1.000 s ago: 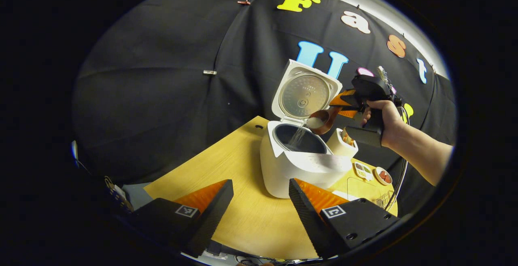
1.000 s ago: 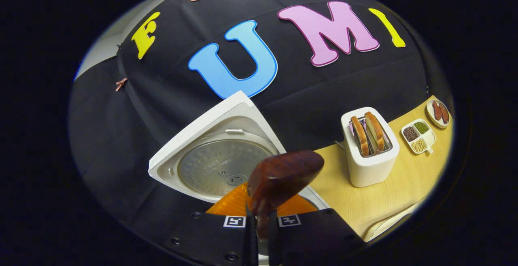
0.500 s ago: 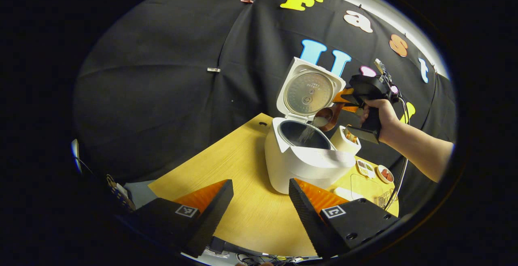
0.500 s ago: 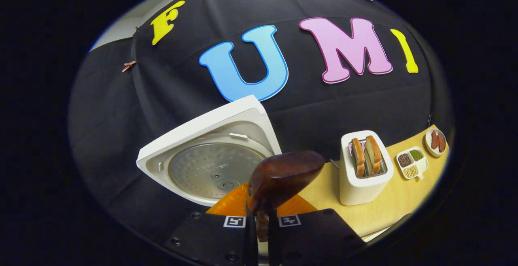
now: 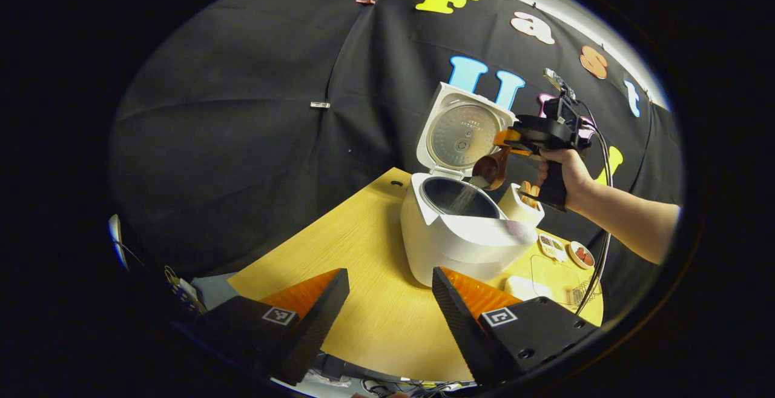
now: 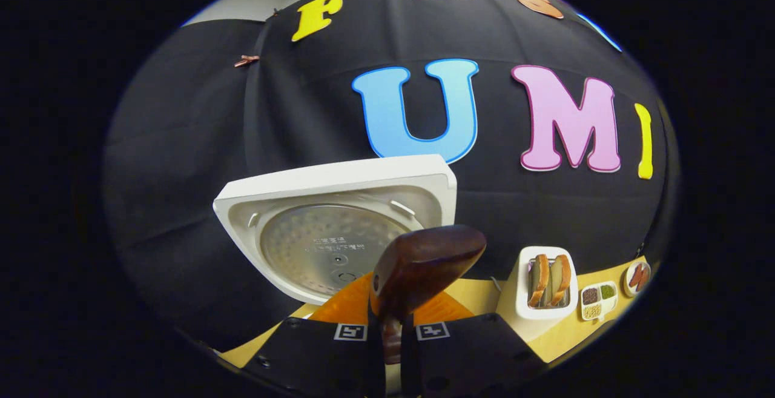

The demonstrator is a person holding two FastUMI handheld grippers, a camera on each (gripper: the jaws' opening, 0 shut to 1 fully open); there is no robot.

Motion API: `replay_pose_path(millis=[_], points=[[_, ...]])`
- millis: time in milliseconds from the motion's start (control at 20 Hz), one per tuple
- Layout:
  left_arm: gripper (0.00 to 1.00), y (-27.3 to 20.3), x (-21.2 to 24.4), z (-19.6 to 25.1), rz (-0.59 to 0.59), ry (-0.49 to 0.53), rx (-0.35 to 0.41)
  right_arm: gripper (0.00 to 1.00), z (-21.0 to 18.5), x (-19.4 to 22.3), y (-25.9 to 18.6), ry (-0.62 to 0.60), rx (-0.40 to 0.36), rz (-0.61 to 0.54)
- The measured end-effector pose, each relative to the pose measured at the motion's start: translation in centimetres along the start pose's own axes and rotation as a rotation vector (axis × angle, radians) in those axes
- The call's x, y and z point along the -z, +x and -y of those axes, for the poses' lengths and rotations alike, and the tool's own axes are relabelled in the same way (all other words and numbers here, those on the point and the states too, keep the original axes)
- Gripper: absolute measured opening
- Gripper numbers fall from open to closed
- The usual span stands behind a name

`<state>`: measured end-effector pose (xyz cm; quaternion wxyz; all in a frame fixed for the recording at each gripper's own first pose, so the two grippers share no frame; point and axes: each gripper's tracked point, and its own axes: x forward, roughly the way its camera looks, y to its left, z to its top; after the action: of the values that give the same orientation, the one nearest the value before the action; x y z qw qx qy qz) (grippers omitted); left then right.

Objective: Close the left gripper, press the button to open the rice cooker; take a wooden spoon from the chopstick holder with the right hand, scoop a spoonful of rice and pour it into the rice cooker, then put the wooden spoon back into the chopstick holder.

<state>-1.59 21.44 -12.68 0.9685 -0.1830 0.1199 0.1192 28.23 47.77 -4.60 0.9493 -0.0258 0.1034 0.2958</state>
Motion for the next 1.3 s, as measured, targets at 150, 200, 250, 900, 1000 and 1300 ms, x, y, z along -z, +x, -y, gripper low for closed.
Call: replay_pose_path(millis=[150,200,250,900,1000,1300], points=[[0.96,0.0,0.2,0.1,-0.006,-0.008,-0.005,0.14,-1.5,-0.1,-0.2,-0.175,-0.045,0.025],[0.96,-0.1,0.4,0.0,-0.009,-0.009,-0.006,0.14,-2.0,0.0,-0.2,-0.223,-0.064,0.033],[0.97,-0.2,0.5,0.0,-0.012,-0.011,-0.007,0.14,-2.6,0.5,-0.1,-0.259,-0.080,0.034],[0.95,-0.2,0.0,1.9,0.009,0.035,0.004,0.14,-3.5,1.3,-2.4,-0.218,-0.195,-0.001],[0.97,-0.1,0.1,2.8,0.008,0.050,0.020,0.14,-1.7,0.2,-3.3,-0.104,-0.180,-0.012],[0.95,0.9,0.3,7.0,0.011,0.105,0.105,0.14,7.3,-3.3,-8.6,0.130,-0.076,0.006]])
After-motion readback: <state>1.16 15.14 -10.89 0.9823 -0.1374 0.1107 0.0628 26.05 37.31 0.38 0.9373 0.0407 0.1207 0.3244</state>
